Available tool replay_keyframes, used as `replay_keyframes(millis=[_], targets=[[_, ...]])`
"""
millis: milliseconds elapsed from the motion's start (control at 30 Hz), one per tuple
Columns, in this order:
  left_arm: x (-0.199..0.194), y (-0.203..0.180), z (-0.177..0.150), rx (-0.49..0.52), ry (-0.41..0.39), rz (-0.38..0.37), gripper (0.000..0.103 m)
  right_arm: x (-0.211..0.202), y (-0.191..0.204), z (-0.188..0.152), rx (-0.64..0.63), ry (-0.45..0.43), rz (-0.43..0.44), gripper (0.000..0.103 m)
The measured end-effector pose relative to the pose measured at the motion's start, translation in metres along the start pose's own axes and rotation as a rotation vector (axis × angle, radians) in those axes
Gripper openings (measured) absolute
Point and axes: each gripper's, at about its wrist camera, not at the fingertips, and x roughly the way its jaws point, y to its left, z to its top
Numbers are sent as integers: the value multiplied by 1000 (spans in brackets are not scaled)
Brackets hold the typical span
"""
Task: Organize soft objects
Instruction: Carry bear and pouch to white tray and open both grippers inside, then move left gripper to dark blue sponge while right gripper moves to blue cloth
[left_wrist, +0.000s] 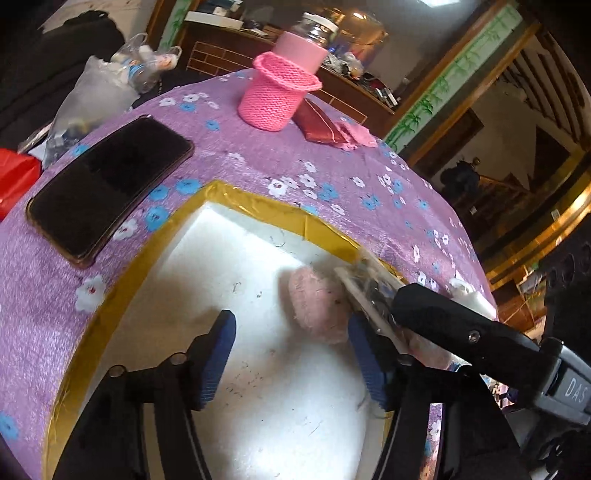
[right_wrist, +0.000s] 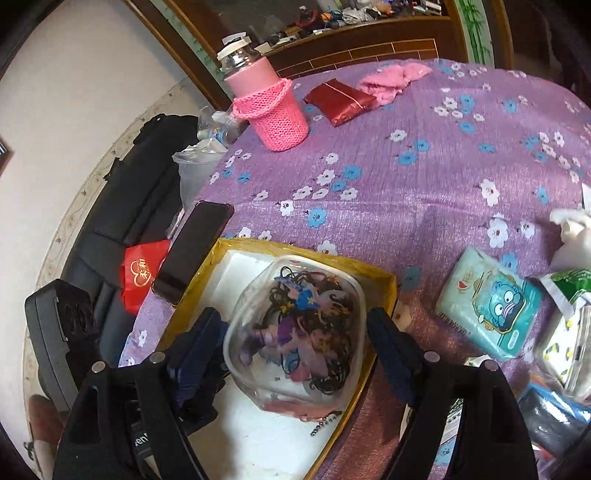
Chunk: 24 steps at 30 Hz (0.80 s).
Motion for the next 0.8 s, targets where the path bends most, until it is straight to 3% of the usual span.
replay_keyframes(millis=[167,367,633,800], targets=[[-1,8,-9,-74,-2,15,68,-5,-1,0,-4,-25,-20,81],[-10,3,-27,-94,-35,43,68,-31,-11,-9,-5,-60,-5,82],[-17,-3,-28,-87,-21,107,68,-83,-32,-41,-15,-104,22,82],[-51,-18,-30,-65,-93,88,68,-136,-57,-65,-31,-182,15,82]])
